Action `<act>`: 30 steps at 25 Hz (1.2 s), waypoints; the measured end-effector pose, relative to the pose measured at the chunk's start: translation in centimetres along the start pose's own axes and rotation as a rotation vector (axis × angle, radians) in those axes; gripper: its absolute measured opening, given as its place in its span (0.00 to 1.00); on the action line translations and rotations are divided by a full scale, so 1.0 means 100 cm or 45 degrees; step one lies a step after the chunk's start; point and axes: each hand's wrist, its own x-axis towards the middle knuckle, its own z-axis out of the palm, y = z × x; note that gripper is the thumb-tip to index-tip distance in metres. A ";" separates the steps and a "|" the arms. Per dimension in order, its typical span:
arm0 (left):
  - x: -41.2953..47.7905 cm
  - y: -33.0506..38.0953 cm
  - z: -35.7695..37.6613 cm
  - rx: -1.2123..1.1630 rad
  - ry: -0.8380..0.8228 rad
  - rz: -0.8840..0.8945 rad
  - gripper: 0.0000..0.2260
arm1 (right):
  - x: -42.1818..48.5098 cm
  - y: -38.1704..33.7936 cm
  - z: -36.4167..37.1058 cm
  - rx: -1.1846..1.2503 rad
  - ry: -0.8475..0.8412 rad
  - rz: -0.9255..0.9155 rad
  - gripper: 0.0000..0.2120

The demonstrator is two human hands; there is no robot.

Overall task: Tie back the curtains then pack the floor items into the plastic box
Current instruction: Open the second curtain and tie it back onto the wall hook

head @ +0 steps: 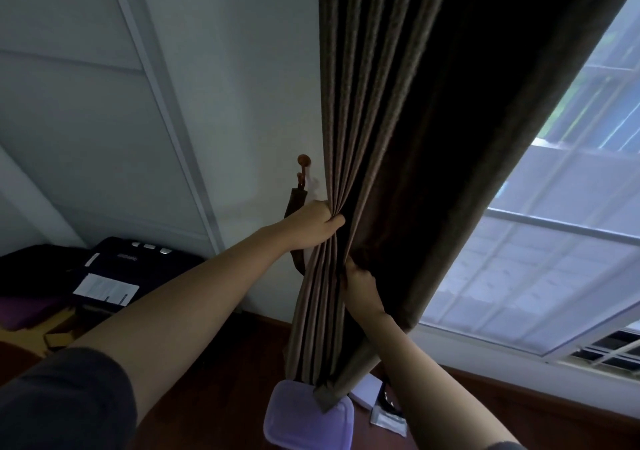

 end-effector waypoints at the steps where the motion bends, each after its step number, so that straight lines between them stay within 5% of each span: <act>1: 0.000 0.000 0.001 -0.009 0.000 -0.003 0.16 | 0.001 -0.001 0.000 0.006 -0.010 0.005 0.22; 12: -0.005 0.007 0.007 -0.024 0.004 -0.039 0.14 | 0.008 -0.001 0.009 0.073 -0.050 0.032 0.23; 15: 0.000 0.009 0.015 0.177 0.166 0.035 0.19 | 0.010 -0.008 0.015 0.103 -0.110 0.055 0.28; 18: 0.003 0.005 0.022 0.189 0.351 0.068 0.13 | 0.001 -0.012 0.004 0.206 -0.094 -0.023 0.33; 20: 0.003 -0.002 0.020 0.148 0.374 0.068 0.10 | -0.018 -0.014 -0.014 0.202 0.425 -0.117 0.29; 22: 0.001 -0.009 0.016 0.130 0.407 0.104 0.08 | -0.034 -0.020 -0.047 0.180 1.241 -0.120 0.25; 24: 0.000 -0.014 0.015 0.111 0.425 0.099 0.09 | -0.033 -0.015 -0.080 0.218 1.592 0.013 0.29; 27: 0.000 -0.015 0.013 0.033 0.343 0.054 0.12 | -0.005 -0.001 -0.101 0.441 1.036 0.206 0.32; 30: 0.001 -0.010 0.013 -0.007 0.260 0.049 0.15 | 0.008 0.000 -0.074 0.340 0.530 0.094 0.30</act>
